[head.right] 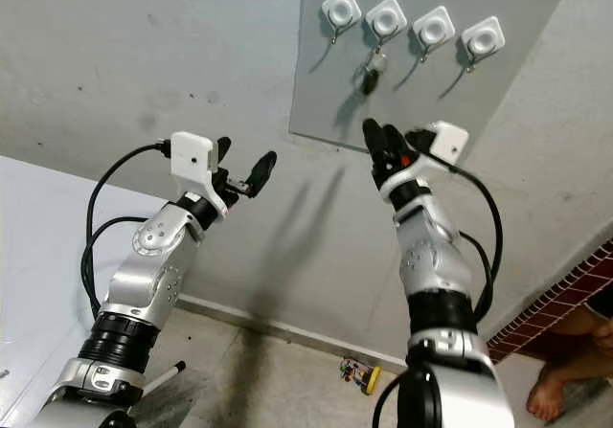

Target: Hang keys on a hook

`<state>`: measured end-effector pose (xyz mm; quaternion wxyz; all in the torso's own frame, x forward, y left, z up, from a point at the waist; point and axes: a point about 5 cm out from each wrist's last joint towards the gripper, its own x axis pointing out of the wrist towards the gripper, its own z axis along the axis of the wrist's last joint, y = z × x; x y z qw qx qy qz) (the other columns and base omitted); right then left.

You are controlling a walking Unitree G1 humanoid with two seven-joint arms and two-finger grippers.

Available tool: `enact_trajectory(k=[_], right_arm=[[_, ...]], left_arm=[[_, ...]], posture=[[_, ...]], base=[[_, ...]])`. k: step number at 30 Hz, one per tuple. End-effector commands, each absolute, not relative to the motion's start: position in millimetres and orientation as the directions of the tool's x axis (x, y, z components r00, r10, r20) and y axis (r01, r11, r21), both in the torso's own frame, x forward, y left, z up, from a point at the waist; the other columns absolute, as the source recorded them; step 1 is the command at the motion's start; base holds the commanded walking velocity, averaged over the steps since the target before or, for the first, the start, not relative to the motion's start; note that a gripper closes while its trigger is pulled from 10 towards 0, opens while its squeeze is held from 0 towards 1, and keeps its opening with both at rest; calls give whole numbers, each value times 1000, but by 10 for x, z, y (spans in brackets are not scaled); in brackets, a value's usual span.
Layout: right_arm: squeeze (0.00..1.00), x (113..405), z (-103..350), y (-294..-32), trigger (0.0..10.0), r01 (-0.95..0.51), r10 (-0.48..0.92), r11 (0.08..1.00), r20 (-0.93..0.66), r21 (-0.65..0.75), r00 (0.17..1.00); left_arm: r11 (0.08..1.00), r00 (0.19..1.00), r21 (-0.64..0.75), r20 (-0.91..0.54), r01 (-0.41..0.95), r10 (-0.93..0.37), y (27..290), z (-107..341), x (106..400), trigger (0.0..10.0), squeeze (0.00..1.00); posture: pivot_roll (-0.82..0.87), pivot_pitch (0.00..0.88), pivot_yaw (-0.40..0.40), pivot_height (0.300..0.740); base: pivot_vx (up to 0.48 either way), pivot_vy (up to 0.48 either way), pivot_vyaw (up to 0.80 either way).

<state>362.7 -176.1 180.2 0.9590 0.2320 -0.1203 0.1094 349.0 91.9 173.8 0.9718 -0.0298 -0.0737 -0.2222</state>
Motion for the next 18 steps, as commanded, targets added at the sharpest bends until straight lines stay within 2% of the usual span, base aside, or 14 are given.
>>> enact_trajectory(k=[1,5,6,7,8,11,13,16,18], right_arm=[[1000,3539,1805,-1821,10000,-203,98,906,283,372,954],[1000,3433,1750,-1855,10000,-147,67,944,265,294,962],[949,3386,1729,-1874,10000,-118,50,959,255,259,966],[0,3335,1704,-1877,10000,-110,55,969,241,220,969],[0,3253,1664,-1866,10000,-120,79,977,220,177,972],[0,3145,1590,-1903,10000,-106,73,981,202,160,977],[0,3130,1577,-1920,10000,-94,63,984,198,154,978],[0,3082,1524,-1918,10000,-101,77,986,173,132,982],[0,3077,1521,-1947,10000,-95,77,990,164,107,984]], left_arm=[[904,894,-16,158,427,-419,943,1742,3472,10000,0],[890,886,-51,143,452,-442,952,1717,3448,10000,0],[876,874,-70,142,478,-465,937,1723,3428,10000,0],[857,855,-73,151,509,-495,915,1742,3395,10000,0],[828,826,-73,163,556,-540,880,1768,3341,10000,0],[759,757,-66,172,648,-631,767,1791,3217,10000,0],[741,740,-73,175,667,-649,736,1796,3188,10000,0],[663,663,-64,156,746,-732,647,1760,3065,10000,0],[636,639,-75,144,768,-755,633,1747,3037,10000,0]], posture=[[-27,0,-81,740],[-36,0,-75,740],[-36,0,-75,740],[-40,0,-69,740],[-48,0,-64,740],[-59,0,-56,740],[-59,0,-56,740],[-70,0,-44,740],[-70,0,-44,740]], base=[[0,0,0],[0,0,0],[0,0,0],[0,0,0],[0,0,0],[0,0,0],[0,0,0],[0,0,0],[0,0,0]])
